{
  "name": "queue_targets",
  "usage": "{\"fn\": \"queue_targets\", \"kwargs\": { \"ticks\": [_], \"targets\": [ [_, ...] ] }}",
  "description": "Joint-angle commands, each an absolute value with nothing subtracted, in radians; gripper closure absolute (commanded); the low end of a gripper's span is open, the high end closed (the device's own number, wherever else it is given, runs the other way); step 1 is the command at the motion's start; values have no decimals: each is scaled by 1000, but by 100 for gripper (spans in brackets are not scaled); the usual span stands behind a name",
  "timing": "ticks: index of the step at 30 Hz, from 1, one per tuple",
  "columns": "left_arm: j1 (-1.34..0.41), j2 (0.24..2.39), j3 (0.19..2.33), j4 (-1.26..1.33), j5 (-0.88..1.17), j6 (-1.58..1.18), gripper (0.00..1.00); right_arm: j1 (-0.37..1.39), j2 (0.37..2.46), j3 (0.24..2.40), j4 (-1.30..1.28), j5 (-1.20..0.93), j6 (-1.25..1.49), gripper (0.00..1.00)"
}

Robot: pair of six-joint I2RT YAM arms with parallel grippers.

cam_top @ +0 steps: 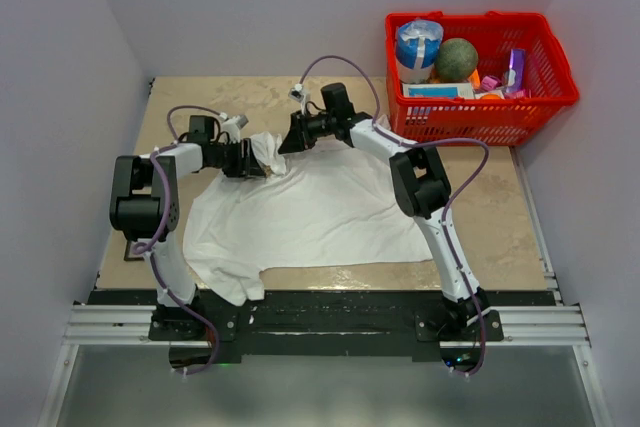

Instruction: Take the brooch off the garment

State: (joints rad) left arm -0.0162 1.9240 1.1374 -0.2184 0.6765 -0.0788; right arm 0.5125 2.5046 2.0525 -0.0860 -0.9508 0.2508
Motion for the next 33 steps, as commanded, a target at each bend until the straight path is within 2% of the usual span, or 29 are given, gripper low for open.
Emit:
{"fn": "queue_targets", "kwargs": {
  "ticks": [1, 6, 11, 18, 33],
  "targets": [
    [30, 1973, 1184, -158, 728, -158, 50, 529, 2428, 2023, -118, -948, 215, 74],
    [44, 2031, 1200, -72, 902, -235, 45, 540, 2442, 2017, -129, -943, 219, 73],
    [44, 2060, 1203, 18, 997, -294, 50, 543, 2451, 2042, -140, -928, 213, 73],
    [60, 2037, 1197, 17, 1002, -325, 54, 569, 2471, 2089, -166, -917, 193, 73],
    [84, 2009, 1117, 81, 1045, -376, 53, 604, 2537, 2115, -186, -796, 227, 66]
  ]
}}
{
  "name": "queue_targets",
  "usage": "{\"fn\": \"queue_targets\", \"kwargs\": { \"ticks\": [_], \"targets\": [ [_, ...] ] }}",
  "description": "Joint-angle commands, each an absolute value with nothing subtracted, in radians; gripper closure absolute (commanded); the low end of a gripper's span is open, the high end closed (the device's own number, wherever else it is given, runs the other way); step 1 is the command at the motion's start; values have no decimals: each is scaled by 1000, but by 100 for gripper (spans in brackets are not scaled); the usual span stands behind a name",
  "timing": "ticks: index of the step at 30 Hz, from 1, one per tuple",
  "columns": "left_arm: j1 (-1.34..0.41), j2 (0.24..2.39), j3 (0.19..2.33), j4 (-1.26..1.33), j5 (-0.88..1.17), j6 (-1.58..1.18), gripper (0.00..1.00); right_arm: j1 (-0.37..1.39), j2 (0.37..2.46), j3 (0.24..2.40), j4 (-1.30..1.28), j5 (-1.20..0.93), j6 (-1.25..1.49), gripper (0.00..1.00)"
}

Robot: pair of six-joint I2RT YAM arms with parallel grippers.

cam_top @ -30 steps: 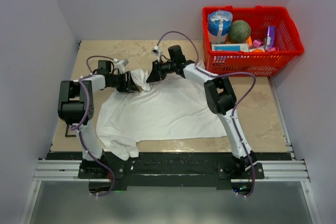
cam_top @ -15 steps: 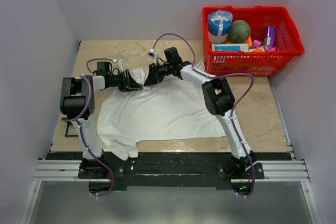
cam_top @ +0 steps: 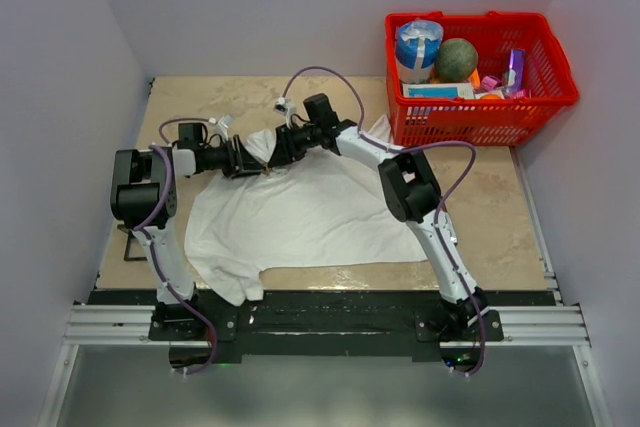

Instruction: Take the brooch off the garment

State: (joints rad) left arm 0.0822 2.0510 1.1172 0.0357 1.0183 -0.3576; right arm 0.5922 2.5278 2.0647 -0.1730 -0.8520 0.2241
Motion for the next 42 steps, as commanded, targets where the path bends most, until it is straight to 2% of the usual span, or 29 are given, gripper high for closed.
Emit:
{"fn": "queue_targets", "kwargs": {
  "ticks": [1, 17, 22, 28, 42],
  "targets": [
    [84, 2014, 1117, 90, 1046, -391, 53, 607, 2537, 2115, -189, -793, 226, 66],
    [83, 2023, 1109, 115, 1051, -420, 53, 638, 2586, 2154, -221, -673, 209, 69],
    [83, 2014, 1109, 114, 1049, -419, 53, 638, 2583, 2151, -222, -669, 207, 84],
    [97, 1961, 1121, 5, 1042, -325, 53, 601, 2556, 2122, -154, -794, 276, 95],
    [117, 1968, 1109, 60, 1101, -339, 60, 557, 2553, 2051, 47, -999, 465, 100]
  ]
}}
